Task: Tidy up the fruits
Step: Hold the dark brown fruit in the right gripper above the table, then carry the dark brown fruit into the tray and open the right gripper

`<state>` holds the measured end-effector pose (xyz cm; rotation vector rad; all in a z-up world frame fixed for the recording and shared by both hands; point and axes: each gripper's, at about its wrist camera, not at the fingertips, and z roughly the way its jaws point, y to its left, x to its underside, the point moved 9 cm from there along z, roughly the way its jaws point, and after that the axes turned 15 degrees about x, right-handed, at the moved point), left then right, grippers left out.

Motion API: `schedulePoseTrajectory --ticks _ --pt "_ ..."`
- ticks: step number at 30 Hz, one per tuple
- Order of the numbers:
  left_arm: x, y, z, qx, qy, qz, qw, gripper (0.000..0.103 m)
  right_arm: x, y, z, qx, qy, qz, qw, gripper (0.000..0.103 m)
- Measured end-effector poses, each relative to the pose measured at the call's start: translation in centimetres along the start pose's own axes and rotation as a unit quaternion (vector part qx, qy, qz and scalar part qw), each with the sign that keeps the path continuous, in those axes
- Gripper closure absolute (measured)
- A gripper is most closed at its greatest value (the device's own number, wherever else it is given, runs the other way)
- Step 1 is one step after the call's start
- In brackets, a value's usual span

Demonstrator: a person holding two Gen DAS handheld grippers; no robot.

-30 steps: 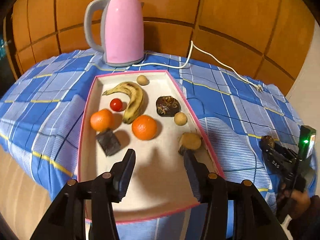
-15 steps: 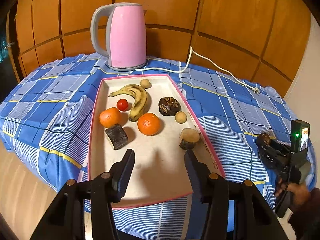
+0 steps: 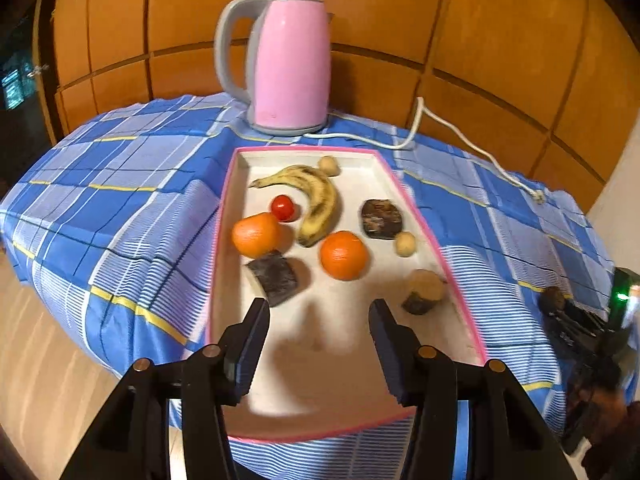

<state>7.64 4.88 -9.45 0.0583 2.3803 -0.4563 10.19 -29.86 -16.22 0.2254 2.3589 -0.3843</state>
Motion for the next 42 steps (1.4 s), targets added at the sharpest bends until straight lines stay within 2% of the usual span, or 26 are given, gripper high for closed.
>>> schedulePoseTrajectory --ticks 6,15,24,30,35,40,42 --pt "-0.2 1.8 2.1 -0.017 0.023 -0.024 0.9993 0.049 0.0 0.0 0.0 -0.006 -0.001 0.005 1.000 0.060" --pt "-0.4 1.3 4.0 -0.023 0.037 -0.015 0.9989 0.043 0.0 0.1 0.1 -0.001 -0.004 0.003 1.000 0.060" --pt "-0.3 0.9 2.9 -0.031 0.039 0.002 0.9988 0.042 -0.1 0.2 0.2 0.007 0.008 -0.004 1.000 0.060" --pt "-0.3 0.5 1.4 -0.026 0.026 0.007 0.9993 0.040 -0.4 0.3 0.0 0.016 0.022 -0.018 0.999 0.060" --pt "-0.3 0.2 0.4 -0.024 0.019 0.008 0.9995 0.039 -0.9 0.8 -1.7 -0.004 0.019 -0.012 1.000 0.060" --pt "-0.2 0.2 -0.1 -0.022 0.015 0.008 0.9996 0.039 -1.2 3.0 -4.4 -0.046 0.013 -0.019 0.999 0.060" --pt "-0.2 0.5 -0.4 -0.023 0.013 0.005 0.9996 0.039 -1.2 4.3 -5.6 -0.077 0.015 -0.024 0.997 0.060"
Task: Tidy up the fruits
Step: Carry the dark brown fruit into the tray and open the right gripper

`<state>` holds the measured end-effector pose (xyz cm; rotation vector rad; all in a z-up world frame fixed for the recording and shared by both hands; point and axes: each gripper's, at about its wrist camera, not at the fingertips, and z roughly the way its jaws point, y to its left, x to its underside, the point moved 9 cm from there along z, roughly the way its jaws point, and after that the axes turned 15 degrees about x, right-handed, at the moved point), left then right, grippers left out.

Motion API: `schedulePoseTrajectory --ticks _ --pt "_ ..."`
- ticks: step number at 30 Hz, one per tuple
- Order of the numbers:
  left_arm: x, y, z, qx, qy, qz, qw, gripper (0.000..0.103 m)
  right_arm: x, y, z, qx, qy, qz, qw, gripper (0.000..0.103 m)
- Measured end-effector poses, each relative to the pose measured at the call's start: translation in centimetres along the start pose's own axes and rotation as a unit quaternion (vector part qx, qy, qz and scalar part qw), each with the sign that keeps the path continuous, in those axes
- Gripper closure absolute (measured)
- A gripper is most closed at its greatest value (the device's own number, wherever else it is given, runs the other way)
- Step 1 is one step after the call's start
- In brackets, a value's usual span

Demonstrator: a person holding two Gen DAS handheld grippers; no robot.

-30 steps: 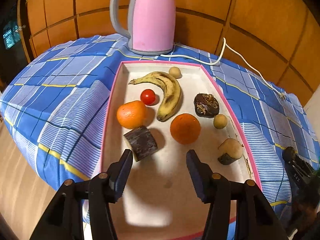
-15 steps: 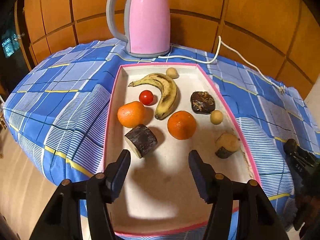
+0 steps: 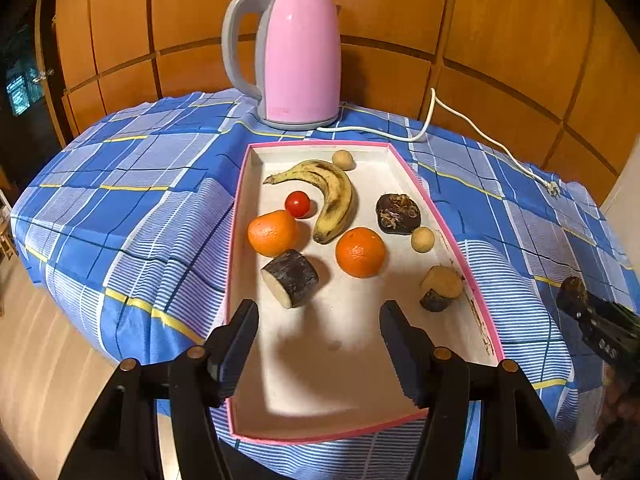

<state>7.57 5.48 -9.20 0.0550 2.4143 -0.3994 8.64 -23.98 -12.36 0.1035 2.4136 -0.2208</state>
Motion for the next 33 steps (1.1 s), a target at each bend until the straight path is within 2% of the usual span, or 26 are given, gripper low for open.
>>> schedulePoseTrajectory --ticks 4,8,12,14,19,21,24,27,32,33 --pt "-0.1 1.9 -1.2 -0.012 -0.011 -0.018 0.9997 0.039 -0.2 3.9 -2.4 -0.064 0.000 -0.036 0.997 0.060" --pt "-0.1 5.2 -2.3 -0.036 -0.021 -0.052 0.9978 0.039 -0.7 9.1 -5.1 -0.121 -0.014 -0.099 0.988 0.060" --pt "-0.4 8.1 -3.2 -0.055 -0.032 -0.088 0.9941 0.039 -1.0 14.4 -7.1 -0.182 -0.016 -0.151 0.972 0.060" --pt "-0.6 8.8 -3.5 -0.057 -0.039 -0.098 0.9927 0.039 -0.8 16.8 -7.3 -0.206 -0.004 -0.171 0.964 0.060" --pt "-1.0 9.3 -3.9 -0.054 -0.052 -0.106 0.9915 0.039 -0.2 22.1 -6.2 -0.243 0.026 -0.233 0.941 0.060" --pt "-0.9 9.2 -3.7 -0.055 -0.050 -0.103 0.9919 0.038 0.0 23.7 -4.8 -0.237 0.040 -0.252 0.937 0.060" --pt "-0.8 9.1 -3.4 -0.053 -0.045 -0.102 0.9924 0.038 -0.4 24.9 -2.9 -0.219 0.039 -0.256 0.941 0.060" --pt "-0.6 9.0 -3.2 -0.057 -0.042 -0.096 0.9929 0.035 -1.7 25.1 -1.0 -0.187 0.021 -0.245 0.951 0.060" --pt "-0.6 8.4 -2.9 -0.058 -0.043 -0.085 0.9938 0.031 -2.5 24.3 -0.2 -0.194 0.025 -0.216 0.957 0.056" --pt "-0.6 8.3 -2.9 -0.058 -0.042 -0.084 0.9938 0.031 -2.6 24.1 -0.4 -0.194 0.021 -0.213 0.957 0.052"
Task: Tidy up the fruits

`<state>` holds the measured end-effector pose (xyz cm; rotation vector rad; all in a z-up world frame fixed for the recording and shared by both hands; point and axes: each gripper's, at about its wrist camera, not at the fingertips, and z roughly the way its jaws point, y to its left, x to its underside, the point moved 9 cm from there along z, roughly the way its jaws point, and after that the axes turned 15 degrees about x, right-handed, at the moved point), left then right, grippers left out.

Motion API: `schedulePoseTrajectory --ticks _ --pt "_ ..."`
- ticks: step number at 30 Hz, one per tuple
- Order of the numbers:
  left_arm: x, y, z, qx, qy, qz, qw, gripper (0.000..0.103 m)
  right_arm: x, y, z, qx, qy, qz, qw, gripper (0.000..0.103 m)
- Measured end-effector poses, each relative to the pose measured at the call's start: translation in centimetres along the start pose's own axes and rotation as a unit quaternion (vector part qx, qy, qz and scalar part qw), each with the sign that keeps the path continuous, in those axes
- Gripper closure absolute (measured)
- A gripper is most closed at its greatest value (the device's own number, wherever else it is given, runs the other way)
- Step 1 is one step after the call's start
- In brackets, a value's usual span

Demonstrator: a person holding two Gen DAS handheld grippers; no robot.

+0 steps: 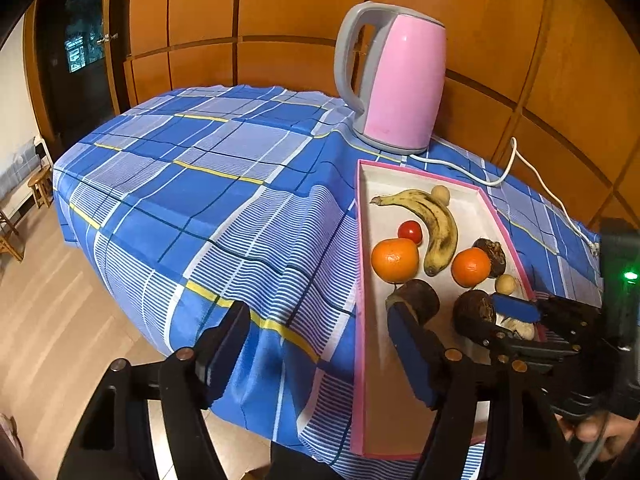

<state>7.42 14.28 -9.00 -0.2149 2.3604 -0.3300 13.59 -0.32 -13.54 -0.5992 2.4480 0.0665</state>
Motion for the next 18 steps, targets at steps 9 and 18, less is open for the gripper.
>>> schedulePoseTrajectory --ticks 9,18 --pt "0.2 -1.1 -0.2 0.000 -0.007 0.011 0.9999 0.020 0.1 -0.2 -2.0 0.002 -0.030 0.028 0.999 0.048" --pt "0.3 -2.9 -1.0 0.002 -0.021 0.027 0.9994 0.009 0.9 -1.3 -6.1 0.065 -0.081 0.063 0.993 0.048"
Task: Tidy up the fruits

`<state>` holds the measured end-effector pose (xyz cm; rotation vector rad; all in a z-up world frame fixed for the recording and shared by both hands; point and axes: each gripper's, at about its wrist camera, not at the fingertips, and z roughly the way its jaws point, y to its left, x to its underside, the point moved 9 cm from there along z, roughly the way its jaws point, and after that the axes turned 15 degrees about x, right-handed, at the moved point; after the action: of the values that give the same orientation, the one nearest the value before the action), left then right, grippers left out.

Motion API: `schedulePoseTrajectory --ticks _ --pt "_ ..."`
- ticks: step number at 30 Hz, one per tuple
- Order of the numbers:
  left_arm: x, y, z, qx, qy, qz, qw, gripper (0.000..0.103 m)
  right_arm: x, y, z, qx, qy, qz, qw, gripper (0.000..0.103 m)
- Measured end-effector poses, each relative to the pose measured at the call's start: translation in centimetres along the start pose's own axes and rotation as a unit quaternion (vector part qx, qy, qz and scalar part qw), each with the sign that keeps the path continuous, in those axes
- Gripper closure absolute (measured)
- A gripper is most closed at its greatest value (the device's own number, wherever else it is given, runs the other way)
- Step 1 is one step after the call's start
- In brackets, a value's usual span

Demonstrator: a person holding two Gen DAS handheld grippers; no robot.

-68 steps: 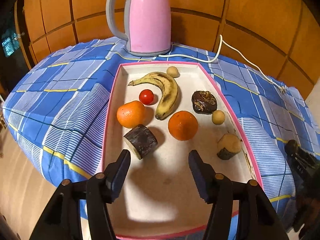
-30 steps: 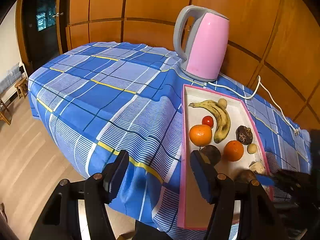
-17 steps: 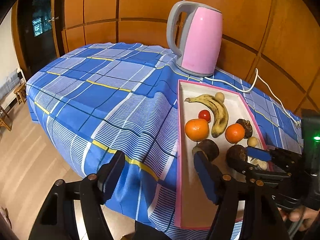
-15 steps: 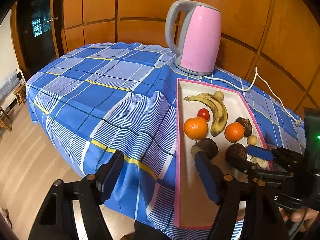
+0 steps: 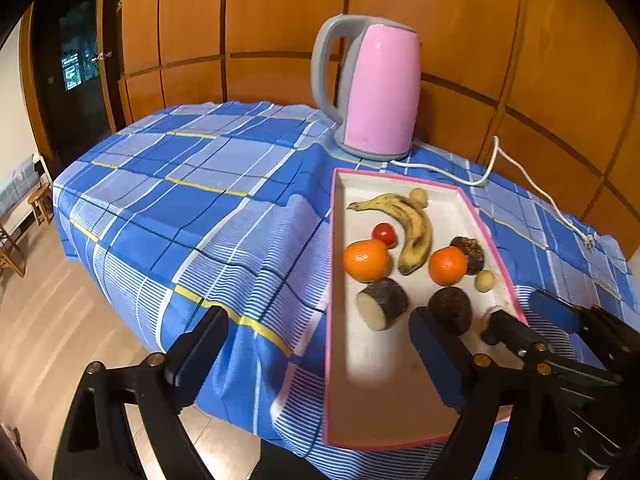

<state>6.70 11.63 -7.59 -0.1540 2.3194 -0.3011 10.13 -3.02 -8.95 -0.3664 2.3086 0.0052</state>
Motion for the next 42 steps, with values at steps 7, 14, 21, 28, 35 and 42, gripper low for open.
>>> schedulePoseTrajectory --ticks 7,14,21,28,35,42 --pt "0.7 -3.1 -0.8 0.017 -0.009 0.022 0.9996 0.000 1.4 -4.2 -2.5 0.094 -0.018 0.065 0.993 0.048" --pt "1.8 -4.4 -0.7 -0.013 0.005 0.044 0.9989 0.000 2.8 -7.2 -3.0 0.133 -0.007 0.106 0.985 0.048" --pt "1.5 -3.8 -1.6 -0.014 -0.017 0.033 0.9992 0.000 2.7 -6.8 -3.7 0.134 -0.020 0.104 0.985 0.048" --pt "1.2 -3.6 -1.9 -0.007 -0.026 0.026 0.9993 0.000 2.5 -6.1 -4.1 0.134 -0.024 0.098 0.986 0.048" --pt "1.1 -3.6 -2.1 -0.001 -0.031 0.025 0.9992 0.000 2.4 -5.9 -4.2 0.135 -0.027 0.095 0.986 0.048" --pt "1.4 -4.0 -1.8 0.000 -0.026 0.033 0.9991 0.000 2.6 -6.0 -4.2 0.135 -0.028 0.098 0.986 0.048"
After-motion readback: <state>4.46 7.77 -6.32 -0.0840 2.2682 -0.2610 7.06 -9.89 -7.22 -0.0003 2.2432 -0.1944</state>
